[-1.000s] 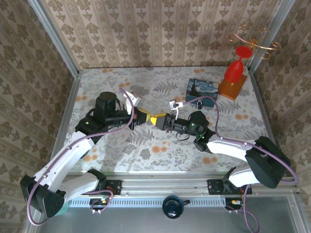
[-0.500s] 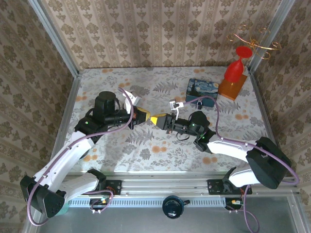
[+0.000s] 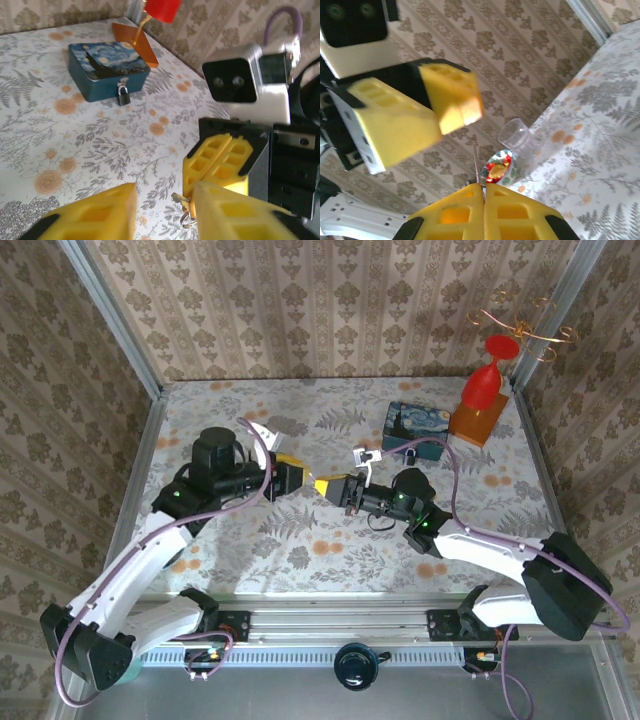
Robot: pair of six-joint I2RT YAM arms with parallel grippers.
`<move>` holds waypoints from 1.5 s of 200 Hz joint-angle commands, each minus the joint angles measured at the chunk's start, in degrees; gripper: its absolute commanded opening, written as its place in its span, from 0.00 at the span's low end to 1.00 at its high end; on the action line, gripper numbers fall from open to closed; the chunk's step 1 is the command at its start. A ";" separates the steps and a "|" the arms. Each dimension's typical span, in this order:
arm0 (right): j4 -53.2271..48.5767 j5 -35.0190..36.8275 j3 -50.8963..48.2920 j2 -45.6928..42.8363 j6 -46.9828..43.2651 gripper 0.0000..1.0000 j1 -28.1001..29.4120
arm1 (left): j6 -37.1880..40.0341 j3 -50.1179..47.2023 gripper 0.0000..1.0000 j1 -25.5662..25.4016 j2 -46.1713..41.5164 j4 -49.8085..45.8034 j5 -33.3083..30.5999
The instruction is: Unlock the padlock with the key
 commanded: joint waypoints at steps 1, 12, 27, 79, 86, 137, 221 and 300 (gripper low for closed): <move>-10.25 4.70 1.74 -3.92 -4.67 0.00 -0.48 | -4.17 -0.68 0.42 0.62 -2.32 3.86 -5.65; -15.00 6.67 1.56 -6.08 -6.13 0.00 -0.97 | -6.65 -1.07 0.45 0.72 -1.77 4.99 -7.23; -21.46 9.13 1.21 -9.78 -7.80 0.00 -2.48 | -9.43 -0.90 0.46 0.35 0.59 5.26 -9.48; -51.89 26.84 3.16 -28.19 -12.66 0.00 -6.68 | -13.08 1.47 0.55 -5.44 15.16 12.27 -18.74; -54.79 28.73 3.41 -30.50 -12.97 0.00 -7.29 | -13.00 2.88 0.55 -6.48 18.18 12.95 -19.67; -67.89 38.53 5.14 -43.49 -13.62 0.00 -8.78 | -13.67 15.62 0.57 -12.18 41.44 18.72 -21.01; -70.98 39.95 4.75 -52.48 -14.49 0.00 -8.78 | -15.51 41.81 0.59 -18.12 71.18 17.72 -27.04; -70.80 39.13 2.51 -56.05 -13.54 0.00 -8.78 | -14.17 62.54 0.61 -20.26 87.29 9.81 -32.84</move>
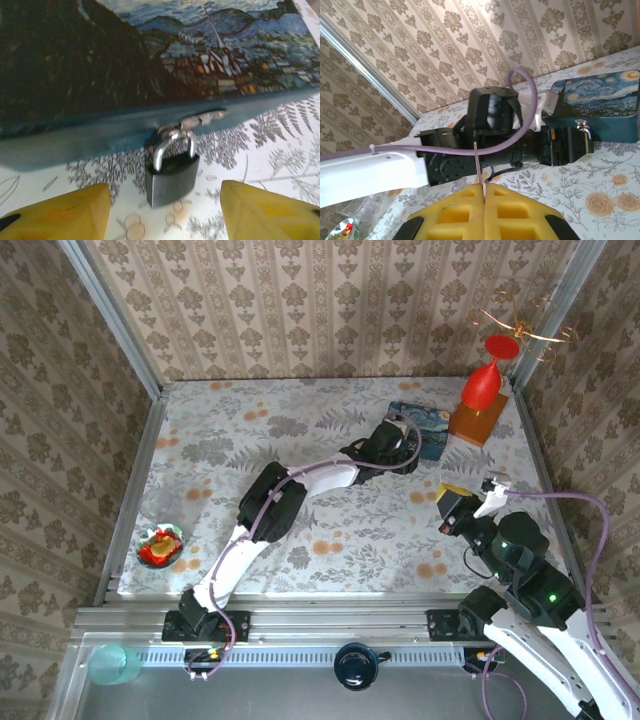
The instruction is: Unlock the padlock with the key
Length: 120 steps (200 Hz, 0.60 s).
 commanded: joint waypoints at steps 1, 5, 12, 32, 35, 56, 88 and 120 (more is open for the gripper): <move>-0.45 0.61 -1.18 -1.04 -0.07 0.00 -0.30 | 0.43 6.55 0.61 -1.00 3.06 -4.70 -3.16; -0.40 0.57 -1.28 -1.05 -0.05 0.00 -0.34 | 0.44 7.58 0.61 -1.13 3.67 -5.26 -3.54; -0.42 0.50 -1.45 -1.11 0.13 0.00 -0.30 | 0.30 9.41 0.61 -1.30 4.89 -6.33 -4.50; -0.49 -0.15 -1.96 -1.42 0.59 0.00 -0.30 | 0.22 15.19 0.61 -1.86 8.38 -9.95 -6.42; -0.57 -0.20 -1.98 -1.52 0.62 0.00 -0.30 | 0.14 16.05 0.61 -1.96 8.96 -10.41 -6.66; -0.49 -0.18 -2.83 -2.17 1.05 0.00 -0.34 | -0.86 22.60 0.60 -2.75 12.84 -14.14 -8.30; -0.14 -0.42 -3.31 -2.23 1.08 0.00 -0.30 | -1.74 29.71 0.57 -3.83 16.84 -19.66 -13.26; 0.13 -0.56 -3.13 -1.93 0.77 0.00 -0.30 | -2.67 29.05 0.45 -3.64 16.60 -20.03 -15.44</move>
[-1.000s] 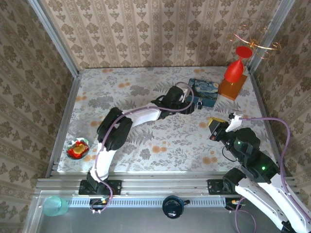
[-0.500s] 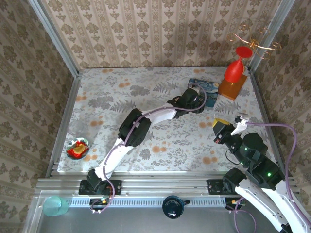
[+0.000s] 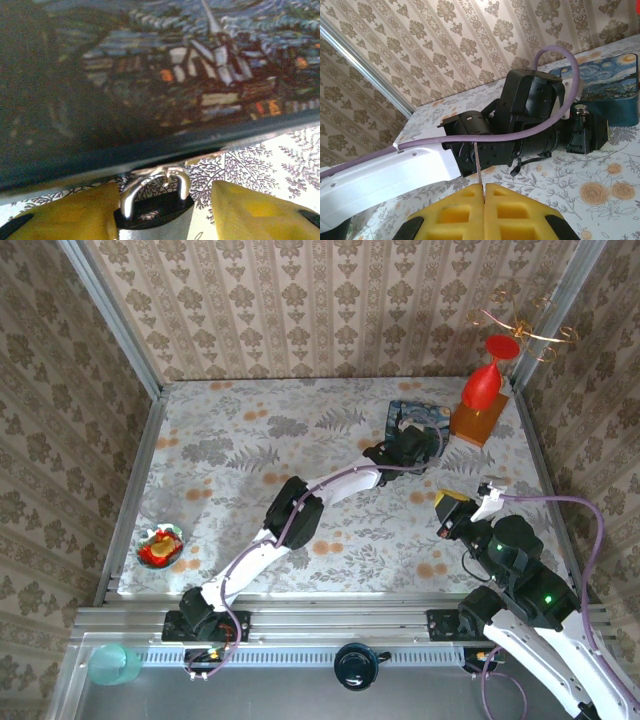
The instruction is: Unlock the padlock with the key
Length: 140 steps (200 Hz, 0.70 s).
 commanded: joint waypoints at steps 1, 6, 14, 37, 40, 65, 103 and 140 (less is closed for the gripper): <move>0.54 -0.47 -0.15 -0.50 0.49 0.00 -0.30 | -1.34 1.30 0.45 -0.15 0.90 -4.12 -3.49; 0.54 -0.51 -0.05 -0.35 0.47 0.00 -0.30 | -1.17 0.99 0.42 -0.10 0.72 -4.05 -3.70; 0.62 -0.68 0.02 -0.08 0.47 0.00 -0.30 | -0.93 0.28 0.38 -0.05 0.21 -3.77 -4.15; 1.37 -1.32 -0.08 1.17 0.72 0.00 -0.31 | -1.28 -4.99 0.29 0.46 -2.87 -1.57 -5.40; 1.48 -1.41 -0.05 1.32 0.79 0.00 -0.32 | -1.46 -6.14 0.28 0.51 -3.55 -0.95 -5.34; 2.34 -1.78 -0.13 2.72 1.08 0.00 -0.31 | -2.08 -16.21 0.20 1.72 -9.03 4.89 -5.42; 2.73 -2.22 -0.37 5.06 1.74 0.00 -0.30 | -2.94 -31.21 0.18 3.67 -17.77 12.60 -5.85; 3.90 -3.43 -0.91 7.11 2.73 0.00 -0.30 | -2.94 -46.01 0.16 5.67 -26.91 18.94 -6.23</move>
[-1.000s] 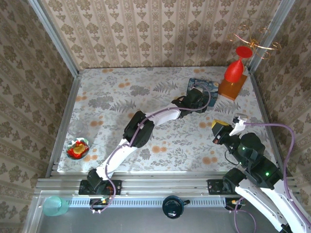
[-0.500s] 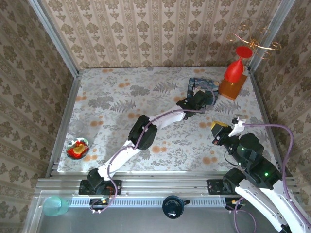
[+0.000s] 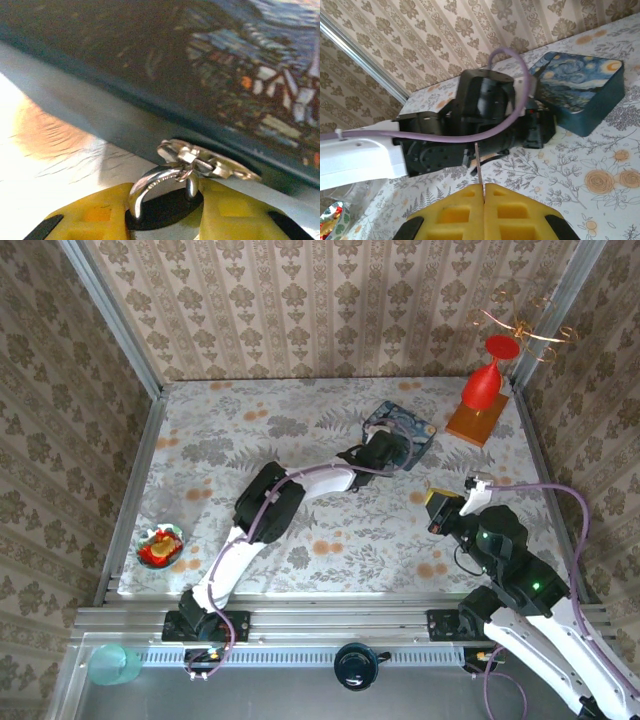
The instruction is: Unlock the padlock with the key
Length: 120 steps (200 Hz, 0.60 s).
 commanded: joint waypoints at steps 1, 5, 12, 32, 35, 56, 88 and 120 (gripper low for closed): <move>2.36 -1.59 -0.86 1.06 1.30 0.00 -0.34 | -1.08 -7.49 0.16 1.61 -5.94 4.39 -1.58; 2.56 -1.85 -0.92 1.26 1.37 0.00 -0.33 | -1.08 -9.11 0.16 1.77 -6.89 5.07 -1.64; 3.00 -2.20 -1.10 1.85 1.60 0.00 -0.33 | -1.08 -11.72 0.16 2.13 -8.57 6.03 -1.73; 4.09 -3.35 -1.56 3.71 2.09 0.00 -0.30 | -2.19 -20.62 0.16 3.22 -13.63 8.71 -2.36; 4.24 -3.58 -1.60 3.99 2.18 0.00 -0.30 | -2.59 -21.85 0.16 3.43 -14.42 9.20 -2.17; 5.45 -5.76 -2.24 6.27 2.88 0.00 -0.30 | -3.94 -32.13 0.16 5.03 -20.11 13.31 -1.36; 9.67 -9.24 -4.43 10.52 5.54 0.00 -0.31 | -4.54 -44.56 0.16 5.56 -28.58 14.64 -3.65; 12.28 -12.78 -3.50 18.33 5.90 0.00 -0.26 | -8.24 -53.73 0.16 4.78 -36.44 13.24 -6.14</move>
